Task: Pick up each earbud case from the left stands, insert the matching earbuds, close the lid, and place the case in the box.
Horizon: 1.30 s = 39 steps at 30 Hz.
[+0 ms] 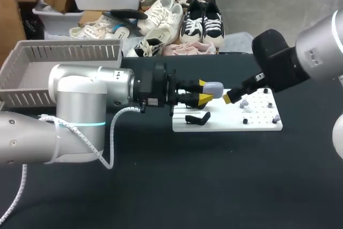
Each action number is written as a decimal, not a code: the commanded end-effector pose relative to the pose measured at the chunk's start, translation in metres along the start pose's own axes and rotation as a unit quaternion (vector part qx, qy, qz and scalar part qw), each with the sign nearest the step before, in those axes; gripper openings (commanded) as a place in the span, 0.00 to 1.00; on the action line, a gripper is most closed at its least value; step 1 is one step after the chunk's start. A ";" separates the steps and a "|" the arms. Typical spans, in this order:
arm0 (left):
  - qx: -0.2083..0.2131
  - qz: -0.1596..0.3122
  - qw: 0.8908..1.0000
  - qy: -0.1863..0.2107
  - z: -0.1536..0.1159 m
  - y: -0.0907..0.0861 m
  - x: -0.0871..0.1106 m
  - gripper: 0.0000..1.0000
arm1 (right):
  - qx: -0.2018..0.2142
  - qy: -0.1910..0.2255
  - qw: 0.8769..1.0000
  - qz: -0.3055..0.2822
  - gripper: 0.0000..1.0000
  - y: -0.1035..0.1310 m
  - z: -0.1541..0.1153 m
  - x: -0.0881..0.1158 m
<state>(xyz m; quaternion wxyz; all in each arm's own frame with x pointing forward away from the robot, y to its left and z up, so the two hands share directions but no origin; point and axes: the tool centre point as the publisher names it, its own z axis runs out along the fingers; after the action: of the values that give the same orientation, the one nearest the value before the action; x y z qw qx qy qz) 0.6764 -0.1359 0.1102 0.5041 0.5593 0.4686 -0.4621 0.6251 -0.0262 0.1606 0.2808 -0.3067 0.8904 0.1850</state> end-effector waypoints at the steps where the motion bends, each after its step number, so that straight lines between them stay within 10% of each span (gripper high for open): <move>1: -0.002 0.001 1.000 -0.001 0.000 -0.001 0.000 0.00 | 0.109 0.005 0.994 0.000 1.00 0.003 0.015 -0.005; 39: -0.002 0.001 1.000 -0.001 0.000 -0.001 0.000 0.00 | 0.135 0.026 0.990 0.015 1.00 -0.024 0.047 -0.020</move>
<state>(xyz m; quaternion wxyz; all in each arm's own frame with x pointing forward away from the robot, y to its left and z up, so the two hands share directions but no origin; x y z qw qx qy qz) 0.6764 -0.1359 0.1101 0.5041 0.5593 0.4686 -0.4620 0.6732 -0.0146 0.1349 0.2686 -0.2826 0.9107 0.1365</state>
